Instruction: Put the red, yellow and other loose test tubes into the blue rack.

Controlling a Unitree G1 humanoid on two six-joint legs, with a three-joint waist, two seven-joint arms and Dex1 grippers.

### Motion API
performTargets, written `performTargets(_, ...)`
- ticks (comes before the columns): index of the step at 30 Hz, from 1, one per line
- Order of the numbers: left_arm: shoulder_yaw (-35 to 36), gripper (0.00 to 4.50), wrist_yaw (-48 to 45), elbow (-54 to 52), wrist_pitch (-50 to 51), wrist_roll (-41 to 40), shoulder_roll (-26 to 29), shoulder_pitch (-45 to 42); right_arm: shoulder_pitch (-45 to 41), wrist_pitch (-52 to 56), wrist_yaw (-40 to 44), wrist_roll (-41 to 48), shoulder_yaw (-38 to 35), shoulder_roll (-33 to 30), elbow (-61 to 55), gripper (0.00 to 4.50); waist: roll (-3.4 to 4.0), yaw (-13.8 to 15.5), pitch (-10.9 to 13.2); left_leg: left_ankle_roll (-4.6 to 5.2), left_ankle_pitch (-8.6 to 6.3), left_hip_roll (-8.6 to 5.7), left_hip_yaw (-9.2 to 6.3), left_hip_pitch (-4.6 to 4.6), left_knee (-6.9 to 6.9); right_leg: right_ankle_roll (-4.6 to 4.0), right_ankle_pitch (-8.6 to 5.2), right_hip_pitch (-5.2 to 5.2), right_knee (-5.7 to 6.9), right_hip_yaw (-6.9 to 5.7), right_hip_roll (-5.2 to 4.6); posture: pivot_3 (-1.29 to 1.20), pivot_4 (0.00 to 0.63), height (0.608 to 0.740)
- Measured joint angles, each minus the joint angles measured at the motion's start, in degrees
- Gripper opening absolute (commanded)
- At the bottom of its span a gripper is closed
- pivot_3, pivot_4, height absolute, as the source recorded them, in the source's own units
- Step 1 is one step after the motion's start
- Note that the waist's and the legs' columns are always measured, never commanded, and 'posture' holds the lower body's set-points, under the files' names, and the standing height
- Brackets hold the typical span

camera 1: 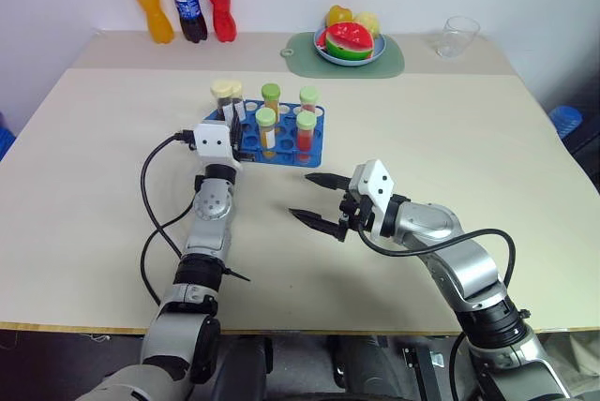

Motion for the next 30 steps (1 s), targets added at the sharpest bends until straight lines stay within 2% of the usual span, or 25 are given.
performTargets(7, 0.7, 4.27, -0.2, 4.4, -1.3, -1.0, -0.5, -0.3, -0.2, 0.0, 0.1, 0.0, 0.0, 0.0, 0.0, 3.68, 0.00, 0.0, 0.0, 0.00, 0.00, 0.00, 0.00, -0.01, 0.00, 0.00, 0.00, 0.00, -0.01, 0.00, 0.00, 0.00, 0.150, 0.734)
performTargets(8, 0.9, 4.49, -0.1, 4.6, -1.4, -1.0, -0.5, -0.3, -0.2, 0.0, 0.1, 0.0, 0.0, 0.0, 0.0, 3.68, 0.00, 0.0, 0.0, 0.00, 0.00, 0.00, 0.00, -0.01, 0.00, 0.00, 0.00, 0.00, -0.01, 0.00, 0.00, 0.00, 0.150, 0.734)
performTargets(12, 1.0, 4.49, -0.5, 3.8, -1.9, -1.3, -0.5, -0.1, -0.2, 0.1, 0.4, 0.0, 0.0, -0.1, 0.0, 3.68, 0.00, 0.0, 0.0, 0.00, 0.00, 0.00, 0.00, -0.02, 0.00, 0.00, 0.00, 0.00, -0.01, 0.00, 0.00, 0.00, 0.150, 0.734)
performTargets(16, 0.9, 4.49, -4.2, -8.8, 1.0, -3.8, 0.8, 5.6, 0.0, 0.7, 0.3, 0.1, -0.5, -0.8, -0.7, 3.68, 0.00, -0.2, 0.0, 0.00, 0.00, 0.04, 0.00, -0.01, -0.05, 0.00, 0.00, -0.02, -0.02, 0.02, 0.01, 0.00, 0.150, 0.734)
performTargets(21, 2.4, 4.49, -14.2, -32.7, 14.5, -10.6, 12.1, 20.8, -0.5, 2.6, 0.6, 1.9, -6.4, -4.8, -1.7, 3.68, 0.02, -0.3, 0.0, 0.00, 0.00, 0.12, 0.04, 0.07, -0.09, -0.02, -0.01, -0.03, 0.04, 0.07, 0.04, 0.00, 0.150, 0.734)
performTargets(23, 4.4, 4.49, -20.0, -41.1, 21.4, -14.7, 19.9, 27.8, -0.8, 2.6, 1.8, 2.7, -9.6, -8.0, -0.8, 3.68, 0.04, -0.3, 0.0, 0.02, -0.02, 0.12, 0.06, 0.10, -0.09, -0.03, -0.02, 0.02, 0.02, 0.08, 0.04, 0.00, 0.150, 0.734)
performTargets(26, 9.7, 4.49, -28.0, -47.5, 28.5, -20.0, 29.2, 36.2, -1.1, 2.6, 2.8, 3.2, -14.5, -11.9, 3.3, 3.68, 0.05, -0.1, 0.0, 0.05, -0.03, 0.12, 0.07, 0.14, -0.10, -0.04, -0.03, 0.07, -0.03, 0.08, 0.04, 0.00, 0.150, 0.734)
performTargets(30, 15.3, 4.49, -33.3, -50.1, 33.9, -24.7, 33.7, 41.1, -1.1, 1.9, 5.0, 3.8, -18.6, -15.3, 9.1, 3.68, 0.07, 0.0, 0.0, 0.11, -0.07, 0.12, 0.11, 0.15, -0.10, -0.03, -0.03, 0.13, -0.07, 0.07, 0.02, 0.00, 0.150, 0.734)
